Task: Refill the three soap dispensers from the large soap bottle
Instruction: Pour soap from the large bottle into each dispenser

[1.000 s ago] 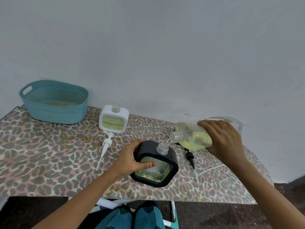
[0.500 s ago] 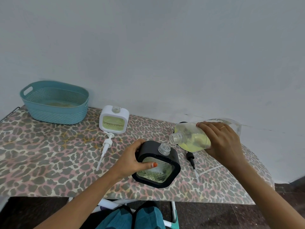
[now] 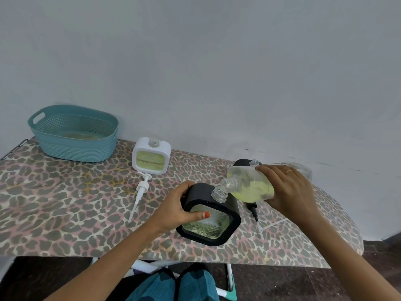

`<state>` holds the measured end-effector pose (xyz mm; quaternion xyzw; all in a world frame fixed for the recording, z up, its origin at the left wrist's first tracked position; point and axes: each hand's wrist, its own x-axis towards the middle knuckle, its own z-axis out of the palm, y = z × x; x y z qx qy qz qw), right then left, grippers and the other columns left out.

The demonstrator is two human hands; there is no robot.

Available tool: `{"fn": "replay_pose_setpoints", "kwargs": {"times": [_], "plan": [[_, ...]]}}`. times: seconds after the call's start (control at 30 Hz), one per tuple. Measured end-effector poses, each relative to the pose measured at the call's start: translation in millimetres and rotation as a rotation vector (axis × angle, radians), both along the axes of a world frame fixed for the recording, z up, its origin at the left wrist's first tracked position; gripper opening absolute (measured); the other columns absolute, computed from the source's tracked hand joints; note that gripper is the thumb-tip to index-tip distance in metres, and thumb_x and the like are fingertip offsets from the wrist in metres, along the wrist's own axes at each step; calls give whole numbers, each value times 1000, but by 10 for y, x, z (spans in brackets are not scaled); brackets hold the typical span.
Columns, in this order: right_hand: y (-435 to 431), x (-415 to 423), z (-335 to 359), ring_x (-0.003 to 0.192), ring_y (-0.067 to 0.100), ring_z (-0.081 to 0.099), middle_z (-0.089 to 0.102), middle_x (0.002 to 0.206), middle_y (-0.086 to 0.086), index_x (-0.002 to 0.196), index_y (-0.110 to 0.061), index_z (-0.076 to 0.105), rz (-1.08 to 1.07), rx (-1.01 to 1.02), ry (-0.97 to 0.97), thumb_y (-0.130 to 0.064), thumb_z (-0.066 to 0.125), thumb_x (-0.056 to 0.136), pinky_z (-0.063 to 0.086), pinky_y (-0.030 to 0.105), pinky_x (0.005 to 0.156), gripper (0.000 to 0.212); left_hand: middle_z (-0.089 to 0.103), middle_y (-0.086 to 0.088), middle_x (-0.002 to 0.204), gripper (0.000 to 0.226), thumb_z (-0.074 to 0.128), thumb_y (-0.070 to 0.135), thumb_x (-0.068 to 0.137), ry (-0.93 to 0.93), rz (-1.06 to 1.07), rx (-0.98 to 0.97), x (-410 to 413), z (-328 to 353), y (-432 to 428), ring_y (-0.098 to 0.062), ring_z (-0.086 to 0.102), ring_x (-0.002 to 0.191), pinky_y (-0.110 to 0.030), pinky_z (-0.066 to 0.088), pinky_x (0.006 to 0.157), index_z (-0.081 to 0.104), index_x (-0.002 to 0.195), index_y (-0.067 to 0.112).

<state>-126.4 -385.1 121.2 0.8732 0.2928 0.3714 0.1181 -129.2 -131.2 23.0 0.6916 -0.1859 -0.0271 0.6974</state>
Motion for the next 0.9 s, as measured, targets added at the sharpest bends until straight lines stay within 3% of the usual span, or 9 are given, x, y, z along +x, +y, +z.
{"fn": "replay_pose_setpoints", "kwargs": {"times": [0.2, 0.27, 0.37, 0.5, 0.6, 0.67, 0.73, 0.83, 0.9], "plan": [[27, 2, -107, 71, 27, 69, 72, 90, 8, 105, -13, 49, -24, 154, 41, -32, 90, 49, 52, 29, 59, 71, 68, 9, 86, 52, 78, 37, 50, 22, 3, -10, 34, 10, -4, -7, 65, 84, -19, 52, 75, 55, 95, 24], [66, -19, -139, 67, 26, 69, 72, 88, 8, 104, -14, 49, -20, 253, 64, -45, 72, 65, 49, 25, 56, 55, 67, 4, 90, 53, 78, 37, 50, 21, 8, -15, 60, 22, -7, -8, 65, 85, -20, 53, 77, 55, 96, 22], [111, -45, -239, 65, 24, 68, 71, 85, 8, 106, -15, 48, -54, 439, 145, -56, 55, 67, 40, 17, 54, 57, 66, -2, 96, 55, 78, 37, 51, 30, 9, -20, 125, 30, -8, -9, 65, 88, -20, 52, 78, 55, 99, 20], [123, -44, -475, 70, 26, 63, 68, 90, 10, 110, -9, 51, -180, 726, 262, -42, 82, 59, 31, 15, 48, 68, 65, 4, 94, 55, 77, 41, 49, 38, 37, 18, 247, 66, -26, -3, 65, 85, -19, 53, 76, 54, 97, 27], [108, -35, -654, 72, 21, 54, 62, 89, 8, 104, -2, 51, -231, 1002, 346, -43, 86, 52, 33, 14, 54, 75, 65, 7, 92, 54, 77, 42, 48, 50, 59, 36, 380, 97, -61, -2, 64, 85, -18, 53, 76, 54, 95, 30], [130, -53, -771, 73, 16, 53, 56, 86, -4, 100, -11, 48, -217, 1202, 371, -55, 78, 49, 38, 14, 57, 74, 65, 9, 94, 53, 79, 41, 50, 50, 81, 54, 480, 120, -88, -3, 64, 87, -18, 53, 77, 54, 96, 33], [148, -64, -911, 76, 17, 54, 54, 84, -10, 97, -19, 46, -213, 1359, 375, -48, 83, 50, 42, 14, 64, 66, 64, 11, 96, 51, 84, 26, 57, 47, 106, 61, 600, 136, -128, -3, 63, 89, -15, 52, 77, 54, 96, 35], [196, -103, -1097, 81, 18, 57, 55, 87, -11, 97, -24, 46, -255, 1488, 415, -29, 89, 52, 48, 30, 72, 62, 63, 11, 98, 51, 79, 7, 63, 60, 134, 43, 794, 153, -182, -1, 61, 91, -12, 51, 79, 54, 97, 34], [226, -142, -1172, 78, 9, 55, 55, 86, -13, 90, -31, 45, -226, 1506, 429, -35, 88, 50, 46, 24, 69, 59, 63, 12, 99, 52, 78, 5, 64, 54, 141, 54, 935, 153, -214, 2, 60, 92, -11, 50, 80, 54, 100, 33]]}}
